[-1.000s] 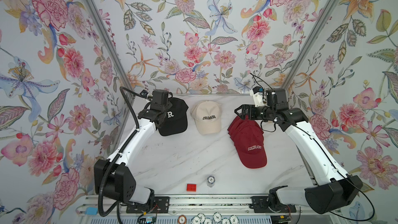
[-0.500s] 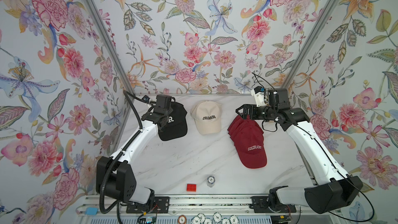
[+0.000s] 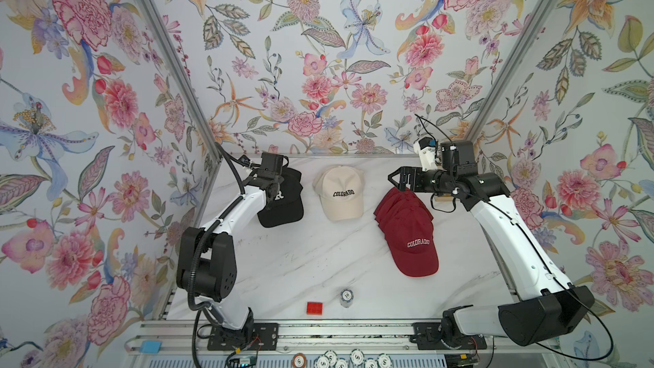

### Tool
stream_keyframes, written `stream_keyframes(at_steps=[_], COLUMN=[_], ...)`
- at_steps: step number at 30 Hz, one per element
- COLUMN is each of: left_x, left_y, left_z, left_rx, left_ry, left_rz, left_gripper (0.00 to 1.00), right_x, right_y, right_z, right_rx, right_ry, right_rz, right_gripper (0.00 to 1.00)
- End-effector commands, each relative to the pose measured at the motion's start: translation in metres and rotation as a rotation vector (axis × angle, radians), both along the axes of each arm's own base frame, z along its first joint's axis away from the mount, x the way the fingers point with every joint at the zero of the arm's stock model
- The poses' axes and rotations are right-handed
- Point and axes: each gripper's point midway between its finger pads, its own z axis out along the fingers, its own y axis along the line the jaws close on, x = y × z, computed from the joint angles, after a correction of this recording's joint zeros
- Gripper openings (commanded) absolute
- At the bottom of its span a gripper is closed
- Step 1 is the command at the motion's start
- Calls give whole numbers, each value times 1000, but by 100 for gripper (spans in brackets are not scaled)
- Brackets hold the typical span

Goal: Stack the baseball caps by color
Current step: Place the baseball cap on the baseball cap.

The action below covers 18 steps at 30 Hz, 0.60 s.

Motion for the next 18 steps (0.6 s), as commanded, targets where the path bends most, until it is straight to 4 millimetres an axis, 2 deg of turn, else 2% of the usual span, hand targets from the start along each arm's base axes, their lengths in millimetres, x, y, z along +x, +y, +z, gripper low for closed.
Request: stream_keyframes(at_steps=[1,5,12,18], left_x=[14,23,43,51], left_y=[12,16,3,-3], left_z=[7,-21,-61,-84], left_rx=[25,-22,-69,-75], left_ry=[-39,-10,8,42], left_rz=[7,-5,-50,-73], left_gripper=[0,0,0,0], right_x=[7,13,18,15], right_y=[0,5,7,6], right_z=[2,2,6,6], right_rx=[-5,-16,-45,-69], right_ry=[8,12,9,14], right_rz=[-27,-34,-57,-79], right_gripper=[99,99,99,99])
